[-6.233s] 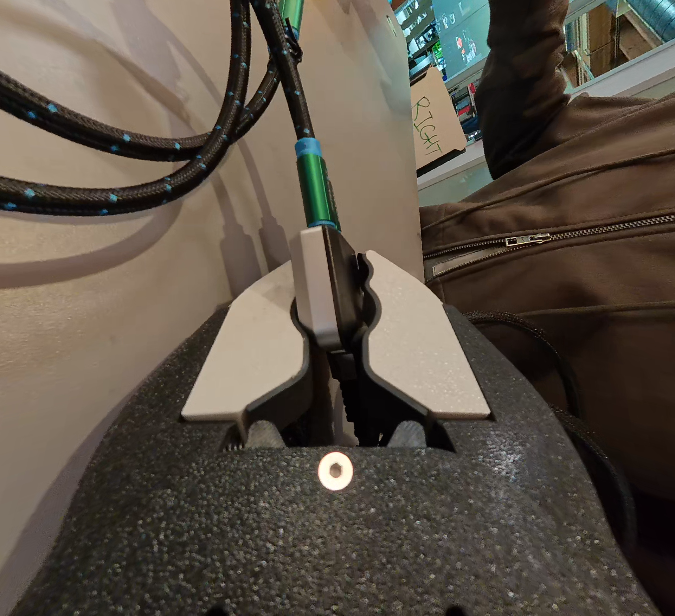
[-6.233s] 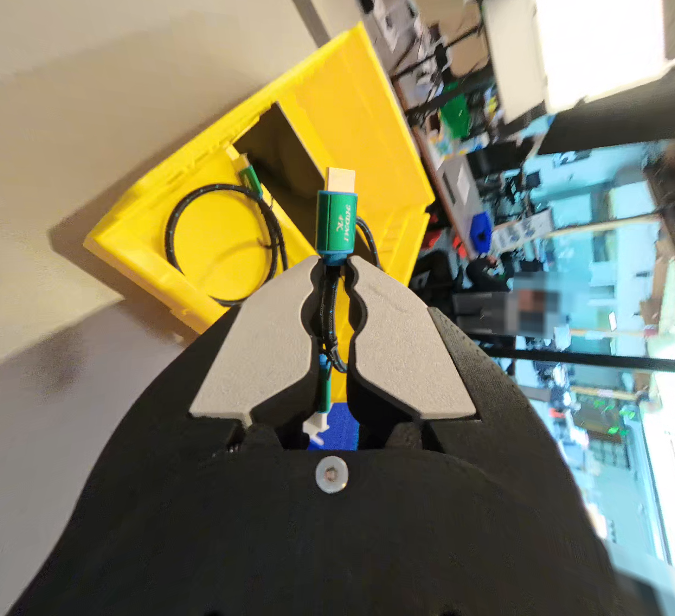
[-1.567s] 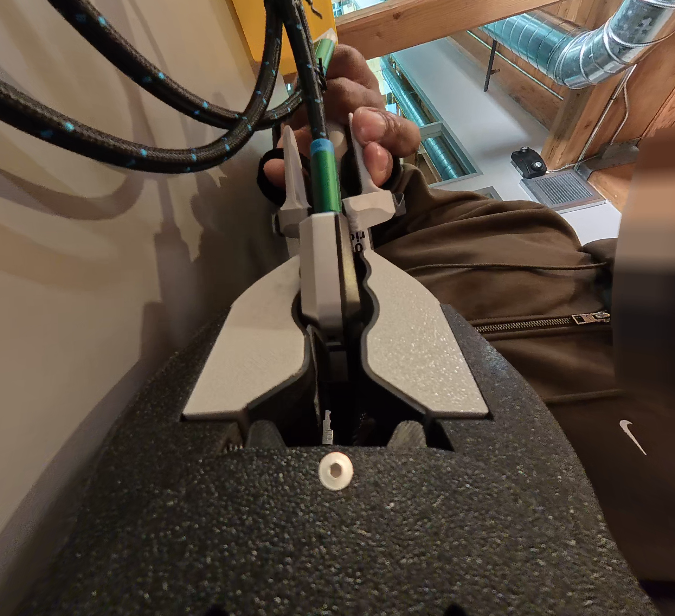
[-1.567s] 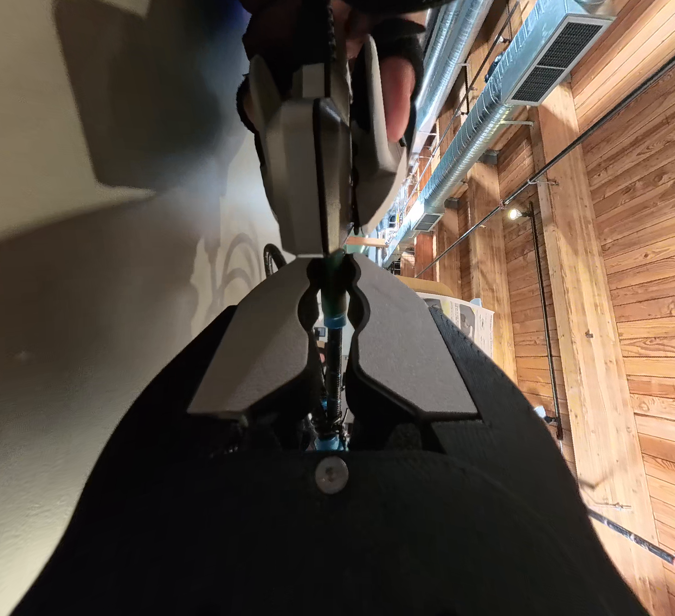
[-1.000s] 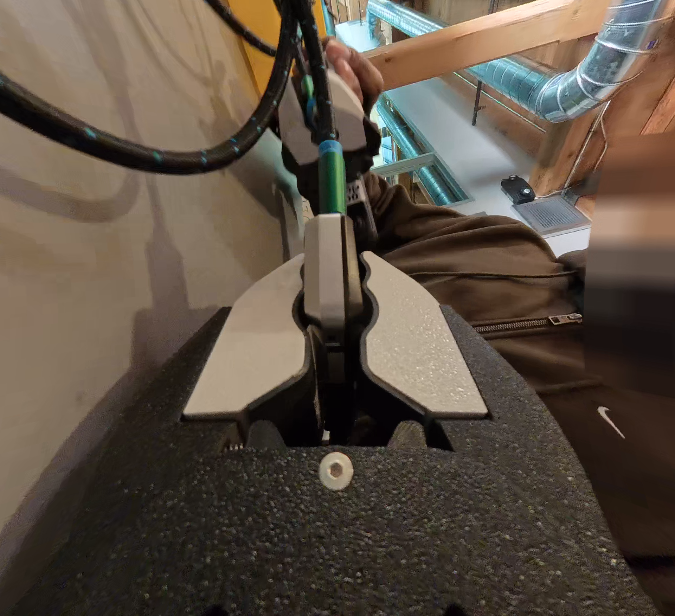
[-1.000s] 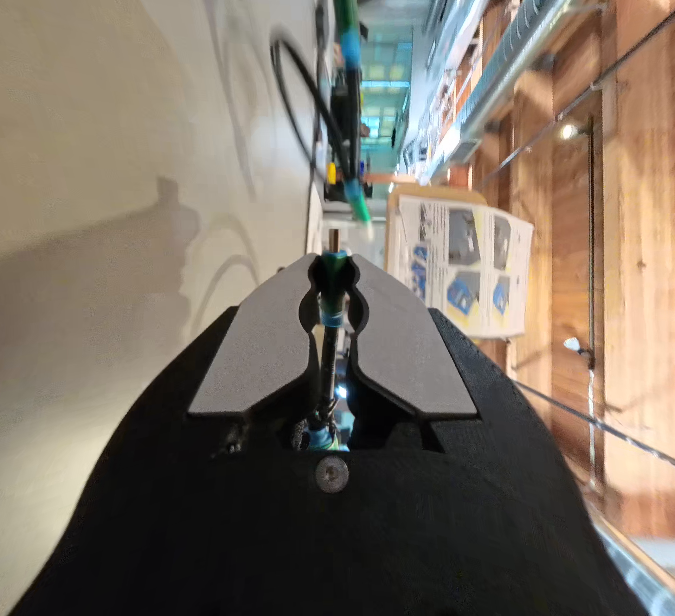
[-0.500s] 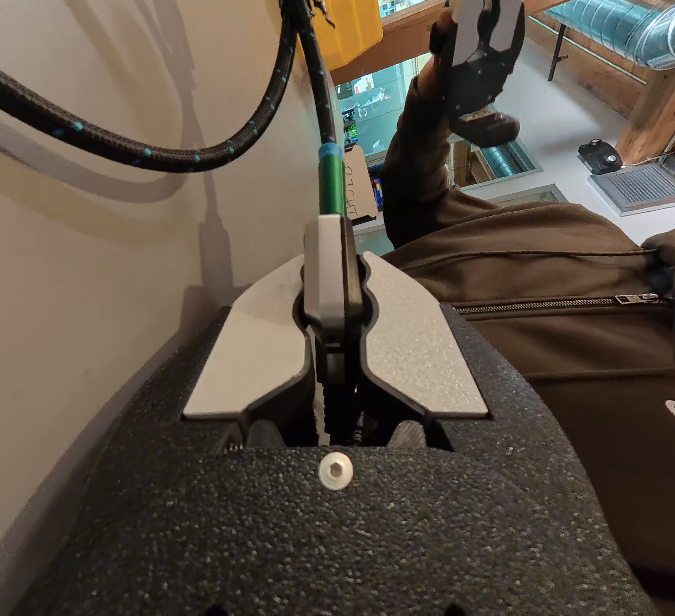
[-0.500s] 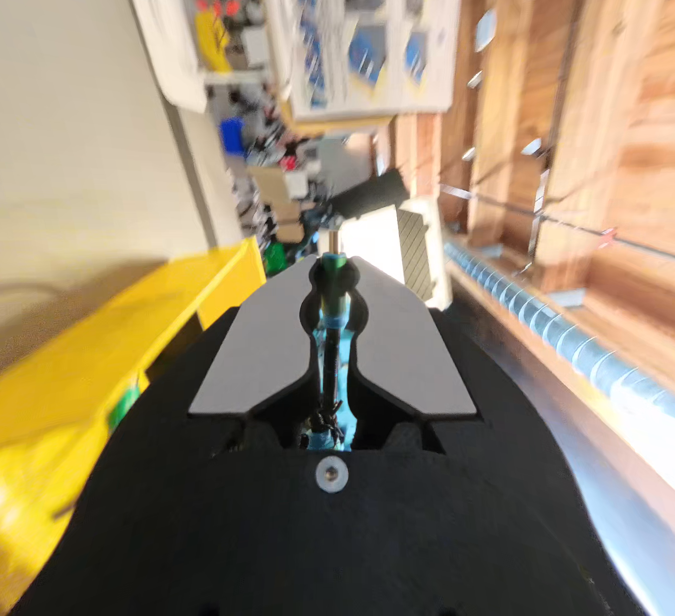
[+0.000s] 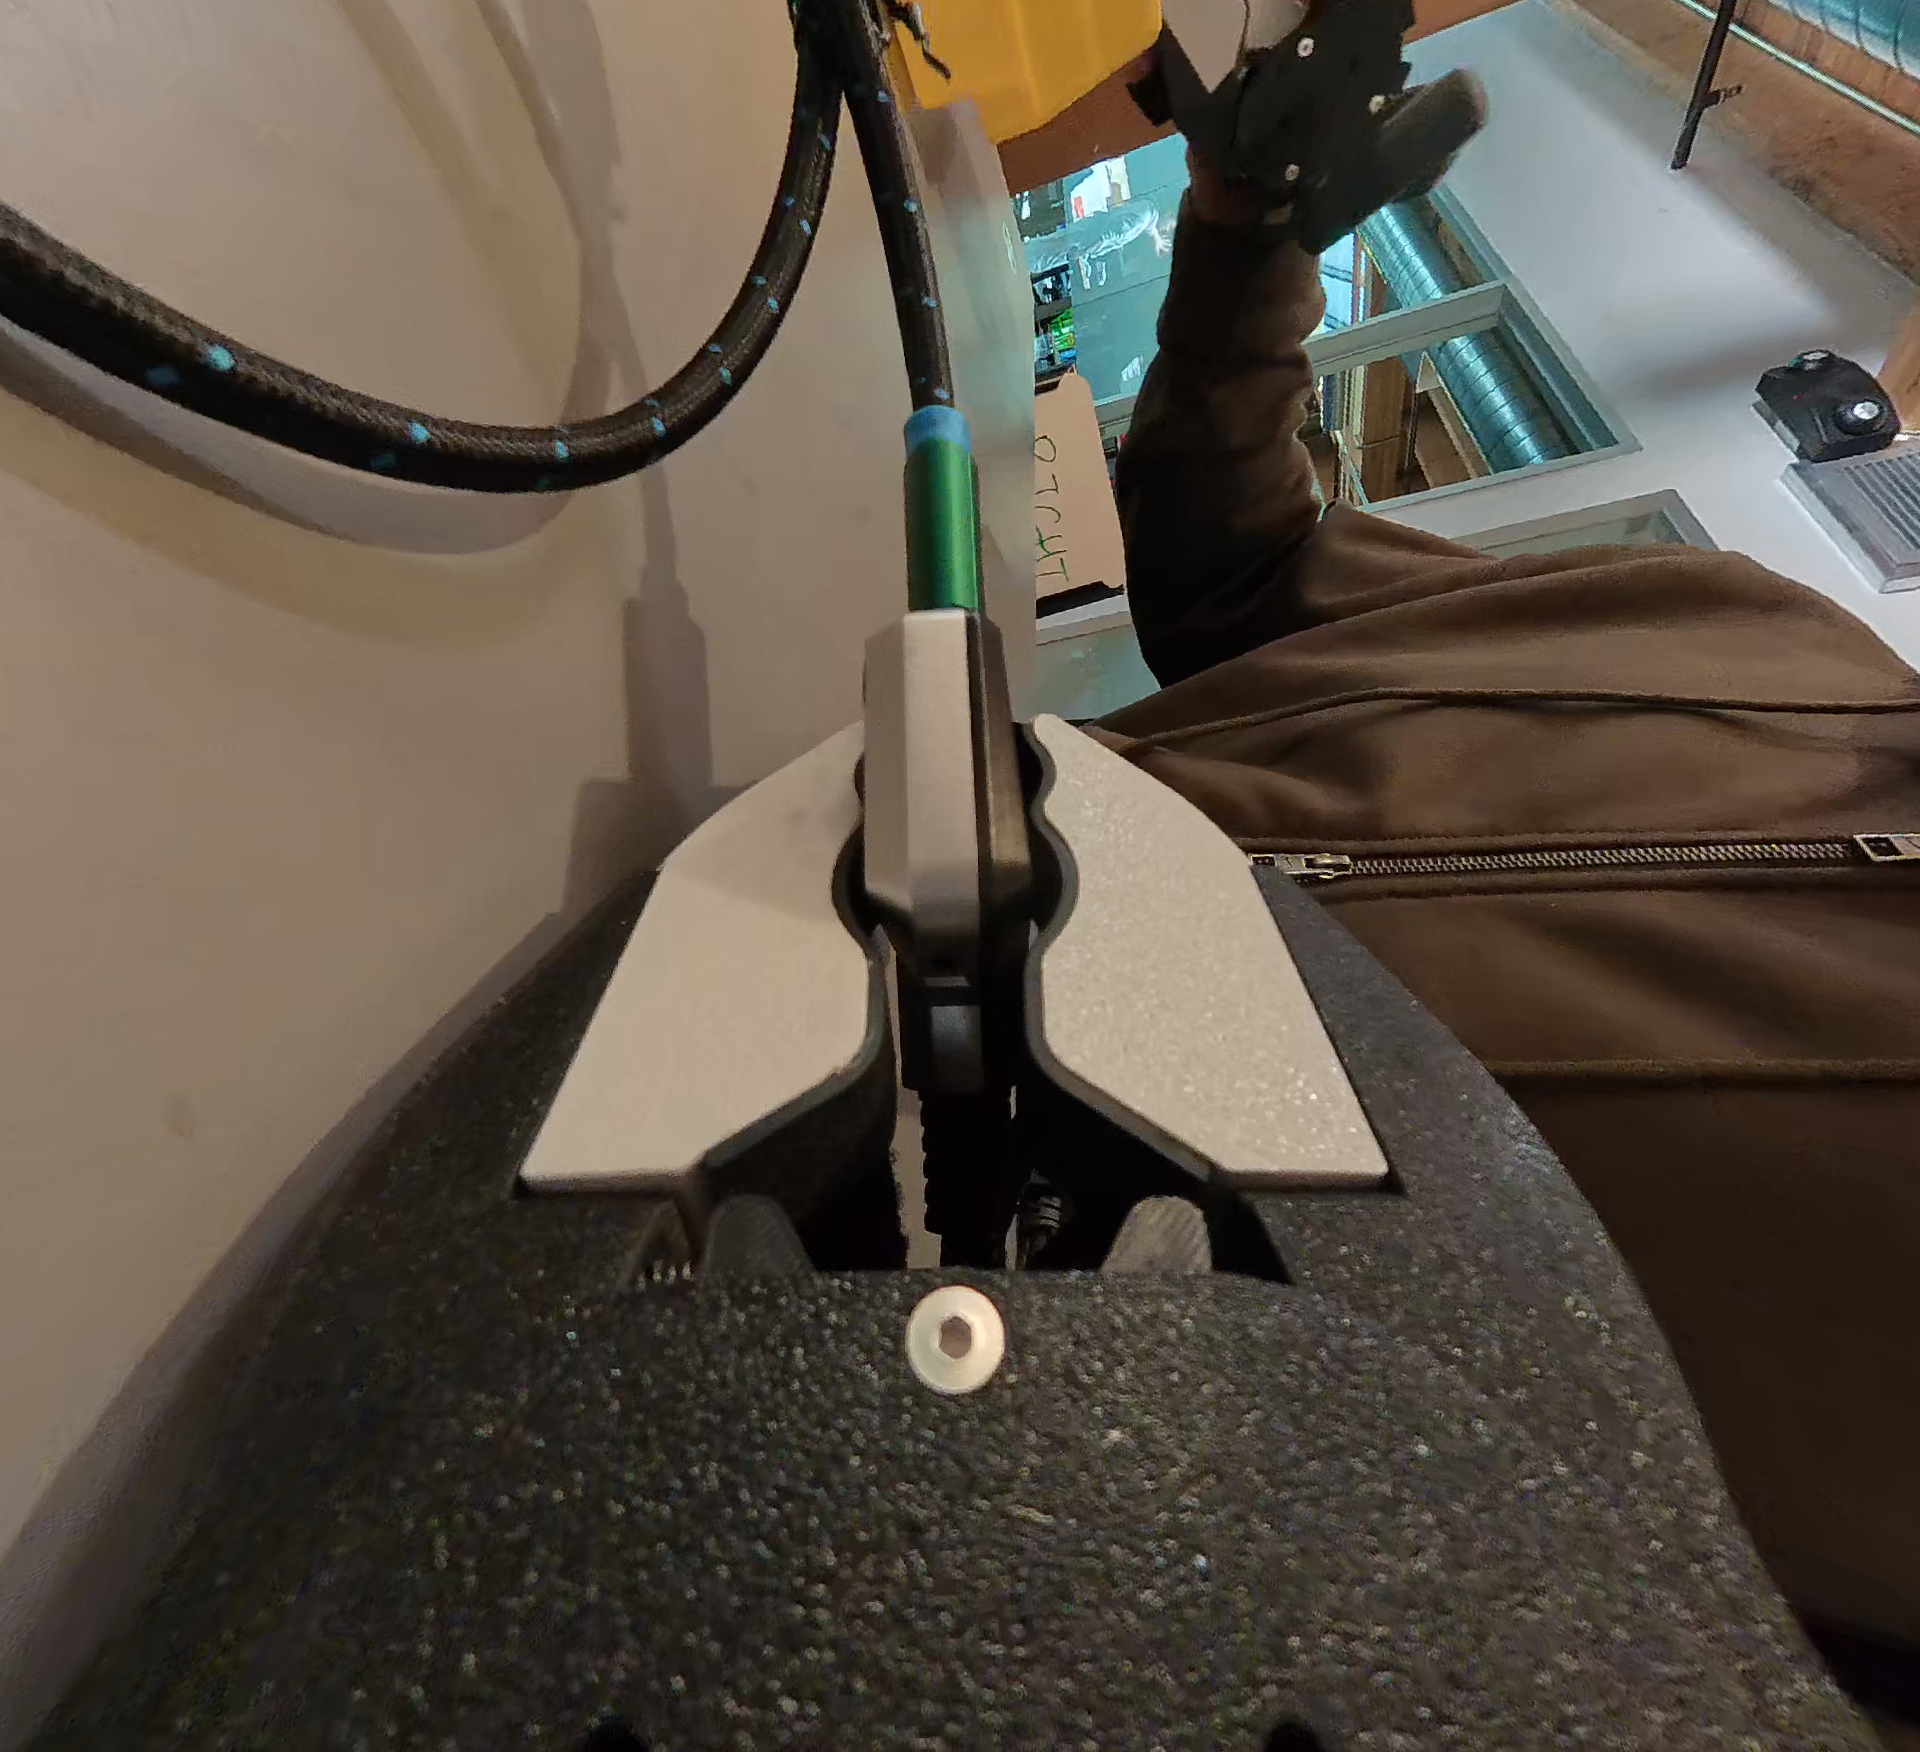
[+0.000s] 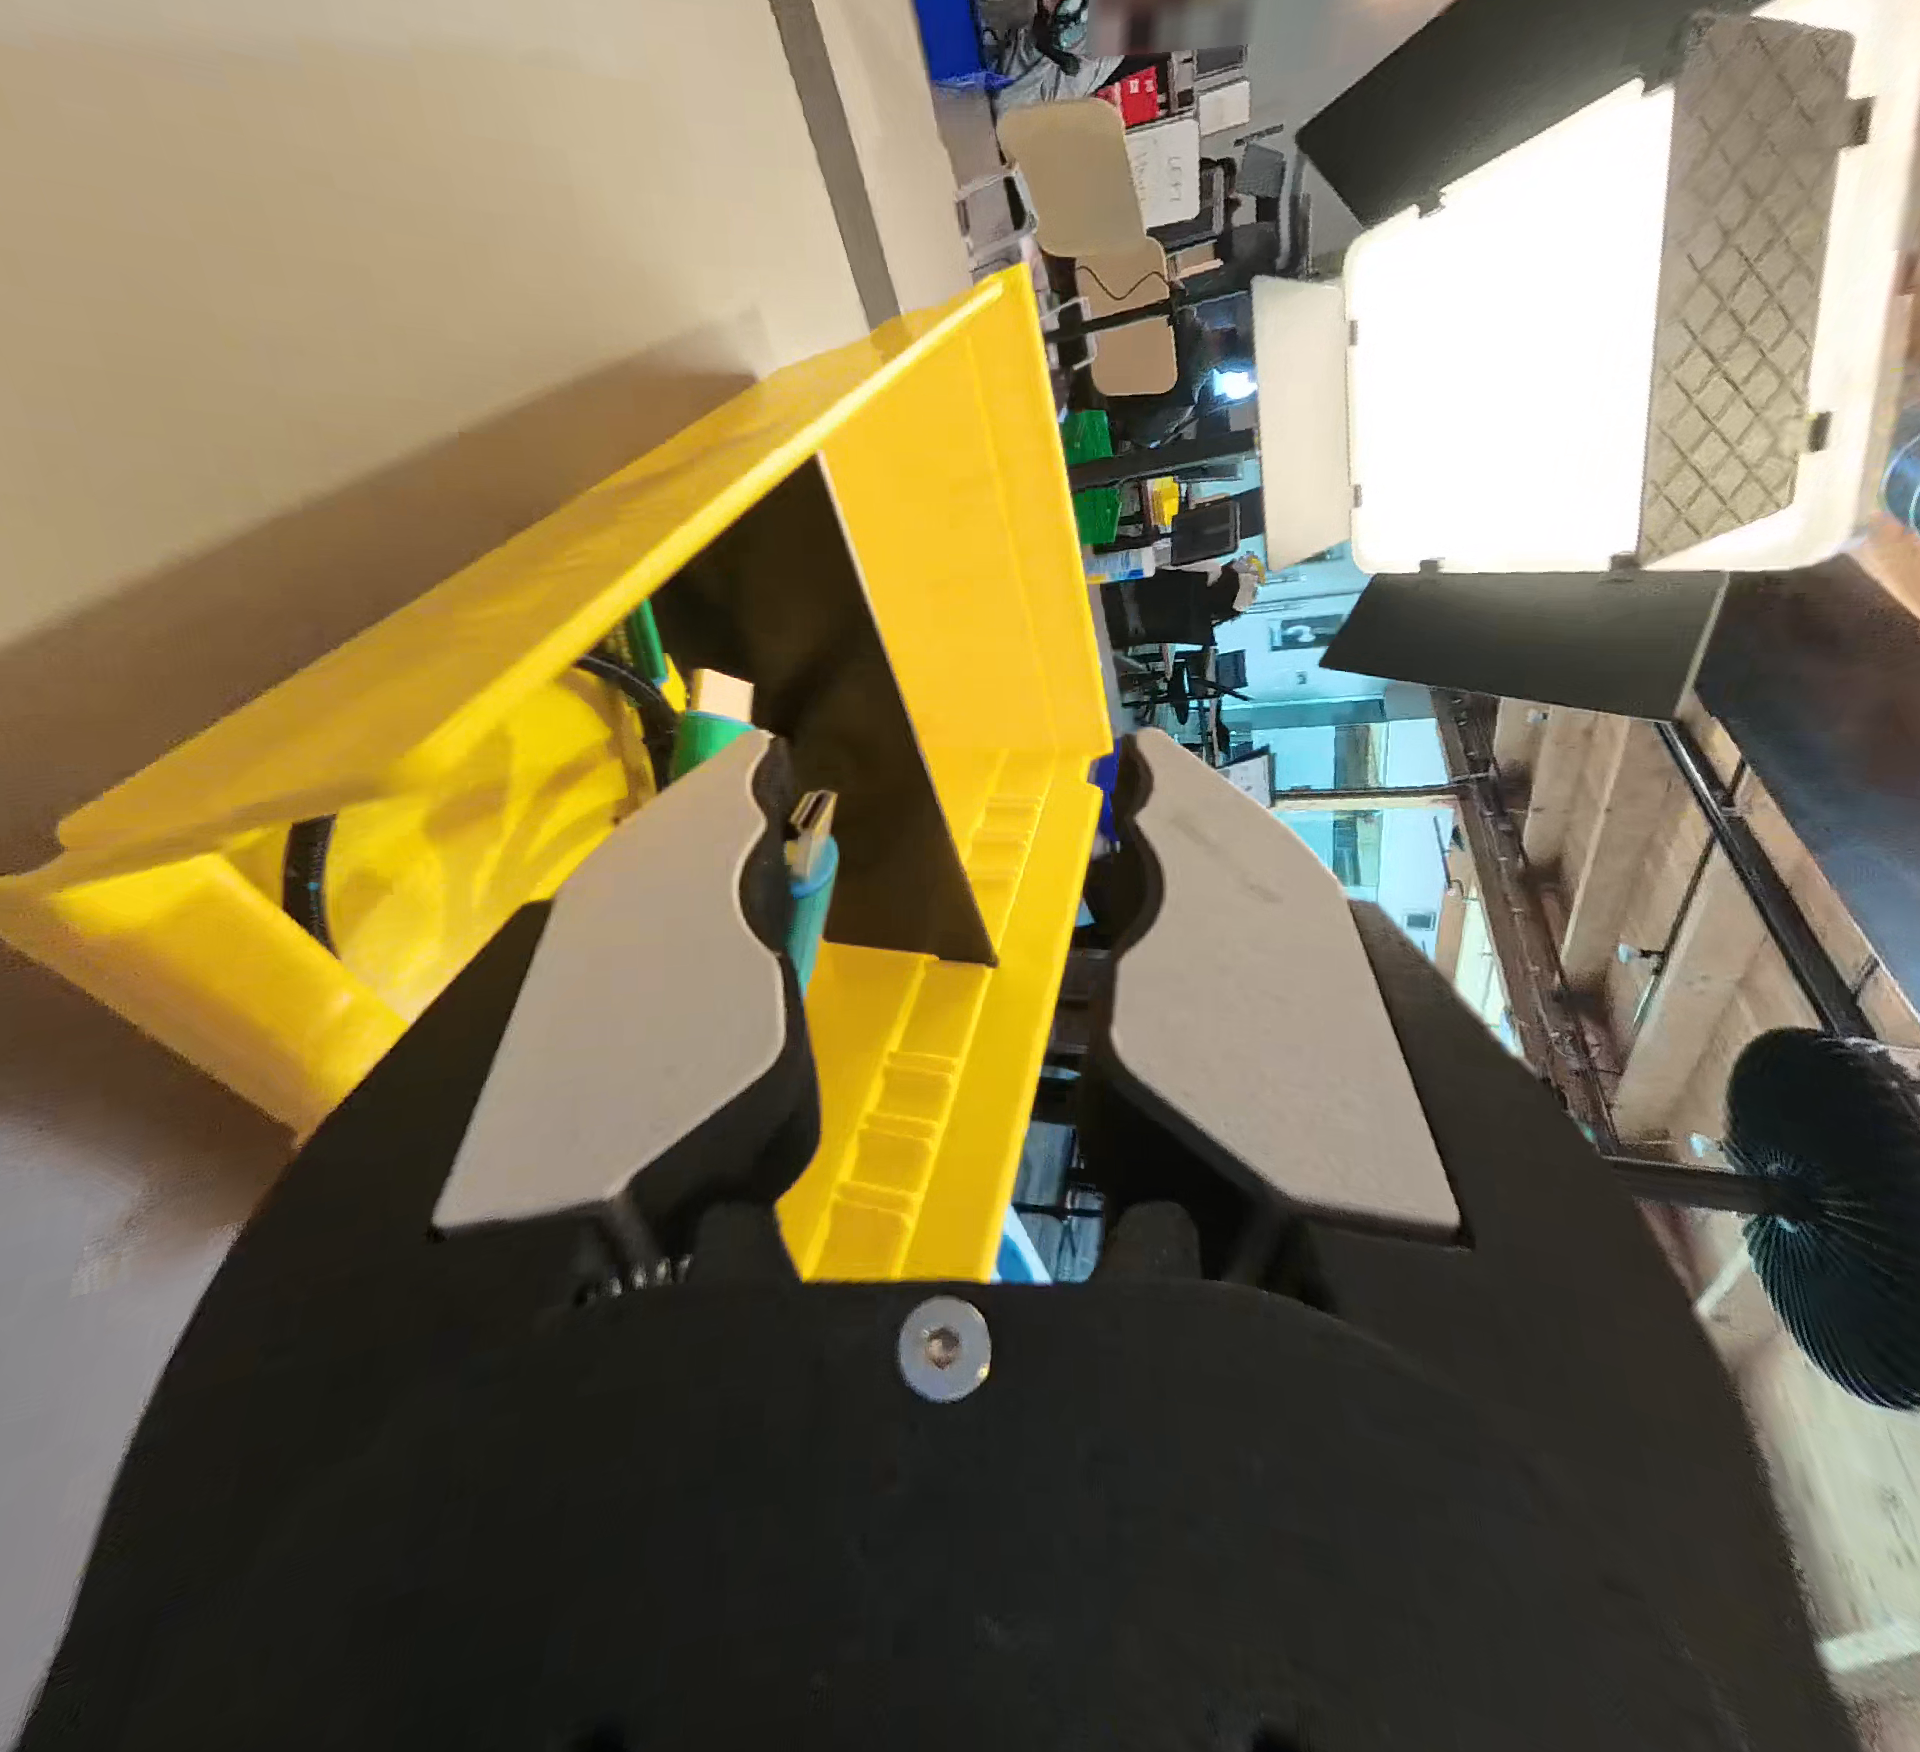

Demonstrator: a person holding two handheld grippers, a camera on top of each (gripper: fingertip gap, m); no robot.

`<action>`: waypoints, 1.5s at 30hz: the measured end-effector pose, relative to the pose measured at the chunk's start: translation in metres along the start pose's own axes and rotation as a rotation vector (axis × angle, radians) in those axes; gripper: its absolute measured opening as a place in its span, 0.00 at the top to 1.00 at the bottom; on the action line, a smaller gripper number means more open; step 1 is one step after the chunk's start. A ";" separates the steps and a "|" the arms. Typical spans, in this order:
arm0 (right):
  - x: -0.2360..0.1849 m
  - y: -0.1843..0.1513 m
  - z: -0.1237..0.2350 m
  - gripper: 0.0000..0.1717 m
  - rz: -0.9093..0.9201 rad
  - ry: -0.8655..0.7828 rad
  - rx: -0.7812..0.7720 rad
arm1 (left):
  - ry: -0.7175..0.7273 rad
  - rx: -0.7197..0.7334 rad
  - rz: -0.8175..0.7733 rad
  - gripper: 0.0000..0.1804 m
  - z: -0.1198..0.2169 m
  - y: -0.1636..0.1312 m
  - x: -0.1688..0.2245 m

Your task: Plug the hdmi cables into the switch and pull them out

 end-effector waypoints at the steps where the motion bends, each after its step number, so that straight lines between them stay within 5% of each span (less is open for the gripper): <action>1: 0.007 0.003 0.005 0.64 -0.009 -0.006 0.001 | 0.004 0.002 -0.005 0.87 0.000 0.000 0.000; 6: 0.012 0.055 0.023 0.66 -0.015 -0.055 0.150 | 0.028 -0.010 -0.041 0.87 -0.006 0.000 0.002; 13: -0.116 0.195 -0.001 0.67 0.115 0.147 0.496 | 0.034 0.053 -0.054 0.87 -0.013 0.002 0.005; 19: -0.160 0.256 -0.032 0.66 0.256 -0.028 0.693 | -0.055 0.068 0.001 0.88 -0.019 -0.006 0.010; 27: -0.174 0.277 -0.032 0.80 0.317 -0.101 0.876 | -0.147 0.033 0.086 0.88 -0.022 -0.011 0.011; 33: -0.179 0.277 -0.032 0.94 0.379 -0.141 0.863 | -0.133 -0.001 0.123 0.87 -0.027 -0.010 0.007; 45: -0.175 0.265 -0.037 0.93 0.379 0.001 0.931 | -0.086 -0.026 0.133 0.87 -0.030 -0.011 0.004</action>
Point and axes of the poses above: each gripper's, where its closed fingertips meet, z back along the fingers, y out of its top, x = y × z across the jaws, the point moved 9 cm from there along z, back along the fingers, and after that the axes turned 9 degrees about x, right-handed, at the moved point
